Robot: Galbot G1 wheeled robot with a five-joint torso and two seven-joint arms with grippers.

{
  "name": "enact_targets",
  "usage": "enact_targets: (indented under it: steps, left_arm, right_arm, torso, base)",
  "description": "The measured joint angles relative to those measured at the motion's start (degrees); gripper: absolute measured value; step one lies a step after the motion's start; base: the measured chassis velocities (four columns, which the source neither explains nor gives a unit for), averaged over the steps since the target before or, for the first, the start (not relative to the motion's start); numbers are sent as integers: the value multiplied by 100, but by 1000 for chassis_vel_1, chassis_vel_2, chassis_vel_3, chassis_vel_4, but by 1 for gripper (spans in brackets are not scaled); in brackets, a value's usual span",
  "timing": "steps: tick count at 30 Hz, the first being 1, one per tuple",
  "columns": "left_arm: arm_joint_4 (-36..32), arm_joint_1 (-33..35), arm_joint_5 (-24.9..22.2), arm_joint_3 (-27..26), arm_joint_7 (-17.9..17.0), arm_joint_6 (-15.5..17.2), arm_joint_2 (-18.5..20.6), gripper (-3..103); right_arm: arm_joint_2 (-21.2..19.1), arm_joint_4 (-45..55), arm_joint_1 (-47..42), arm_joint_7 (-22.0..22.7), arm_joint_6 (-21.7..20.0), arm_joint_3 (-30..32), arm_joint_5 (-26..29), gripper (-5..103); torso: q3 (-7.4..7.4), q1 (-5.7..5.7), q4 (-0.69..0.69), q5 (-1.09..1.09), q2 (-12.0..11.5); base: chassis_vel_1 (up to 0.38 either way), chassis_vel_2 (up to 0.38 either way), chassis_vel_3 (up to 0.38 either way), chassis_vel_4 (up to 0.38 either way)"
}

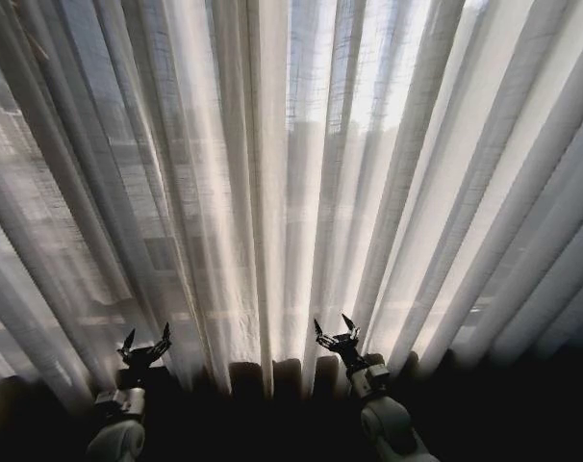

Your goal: Open the curtains by pulling them apart, changing their state from closed to fully open.

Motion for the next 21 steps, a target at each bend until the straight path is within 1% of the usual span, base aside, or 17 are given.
enact_targets:
  steps: [2,4,6,7,8,12,15,16,18,21]
  left_arm:
    - [0,0,0,0,0,0,0,100]
    - [0,0,0,0,0,0,0,100]
    - [0,0,0,0,0,-1,0,100]
    - [0,0,0,0,0,-1,0,100]
    - [0,0,0,0,0,0,0,100]
    - [0,0,0,0,0,0,0,100]
    - [0,0,0,0,0,-1,0,100]
    - [0,0,0,0,0,0,0,100]
    - [0,0,0,0,0,0,0,100]
    - [0,0,0,0,0,0,0,100]
  right_arm:
    - [9,-69,74,23,-19,-41,3,100]
    - [60,-377,357,142,-56,-98,34,100]
    - [112,-698,619,211,-25,-93,64,100]
    - [112,-698,619,211,-25,-93,64,100]
    - [142,-892,765,245,-2,-78,70,100]
    - [298,-1547,1262,442,58,-45,71,100]
    - [376,-1749,1411,471,99,-57,71,101]
    - [416,-1830,1472,476,124,-79,71,96]
    - [434,-1867,1500,477,138,-92,72,96]
    - [464,-1958,1564,466,195,-132,77,80]
  torso:
    - [0,0,0,0,0]
    - [-1,-1,1,1,0]
    - [-1,-3,1,1,1]
    - [-1,-3,1,1,1]
    - [-1,-4,1,3,1]
    - [-1,-3,0,2,1]
    - [-1,-3,0,2,0]
    - [-1,-3,1,1,0]
    - [-1,-3,1,2,1]
    - [-1,-3,0,2,1]
  base:
    - [0,0,0,0]
    - [0,0,0,0]
    - [0,0,0,0]
    - [0,0,0,0]
    - [0,0,0,0]
    - [0,0,0,0]
    - [0,0,0,0]
    - [0,0,0,0]
    - [0,0,0,0]
    - [0,0,0,0]
